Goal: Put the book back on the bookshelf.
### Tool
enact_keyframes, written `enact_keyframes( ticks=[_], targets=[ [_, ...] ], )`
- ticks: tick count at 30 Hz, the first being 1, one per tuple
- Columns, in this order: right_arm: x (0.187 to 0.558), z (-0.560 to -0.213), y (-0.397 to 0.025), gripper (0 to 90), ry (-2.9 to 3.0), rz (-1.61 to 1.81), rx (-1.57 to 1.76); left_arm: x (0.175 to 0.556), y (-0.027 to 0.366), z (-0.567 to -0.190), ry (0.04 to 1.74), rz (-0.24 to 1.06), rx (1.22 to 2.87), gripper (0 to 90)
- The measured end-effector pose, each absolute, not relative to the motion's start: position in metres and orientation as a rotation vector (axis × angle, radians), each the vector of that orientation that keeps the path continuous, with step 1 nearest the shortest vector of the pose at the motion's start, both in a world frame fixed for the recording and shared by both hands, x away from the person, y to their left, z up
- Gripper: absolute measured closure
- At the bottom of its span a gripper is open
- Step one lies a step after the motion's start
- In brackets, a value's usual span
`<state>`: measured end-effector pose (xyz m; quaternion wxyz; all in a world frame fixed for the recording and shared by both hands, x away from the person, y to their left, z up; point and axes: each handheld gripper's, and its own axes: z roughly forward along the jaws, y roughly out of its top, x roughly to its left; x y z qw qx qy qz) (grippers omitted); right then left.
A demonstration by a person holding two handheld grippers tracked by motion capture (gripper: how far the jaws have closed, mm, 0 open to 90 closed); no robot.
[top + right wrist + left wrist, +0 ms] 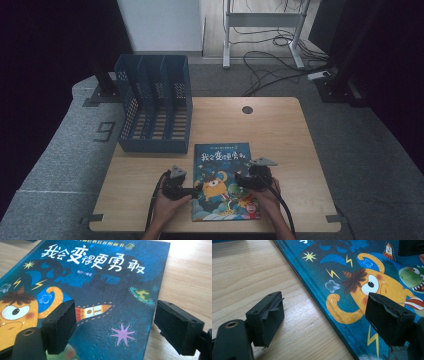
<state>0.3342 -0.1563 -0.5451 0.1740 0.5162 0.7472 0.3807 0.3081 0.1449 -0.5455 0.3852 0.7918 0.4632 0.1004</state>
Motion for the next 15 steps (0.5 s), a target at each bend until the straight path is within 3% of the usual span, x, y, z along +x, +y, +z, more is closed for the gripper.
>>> enact_keyframes(
  ticks=[15],
  targets=[
    [0.3331, -0.5487, -0.1562, 18.2, 2.135, 1.054, 1.492, 0.3072, 0.1365, -0.5464, 1.159, 0.255, 2.022, 15.5]
  ],
)
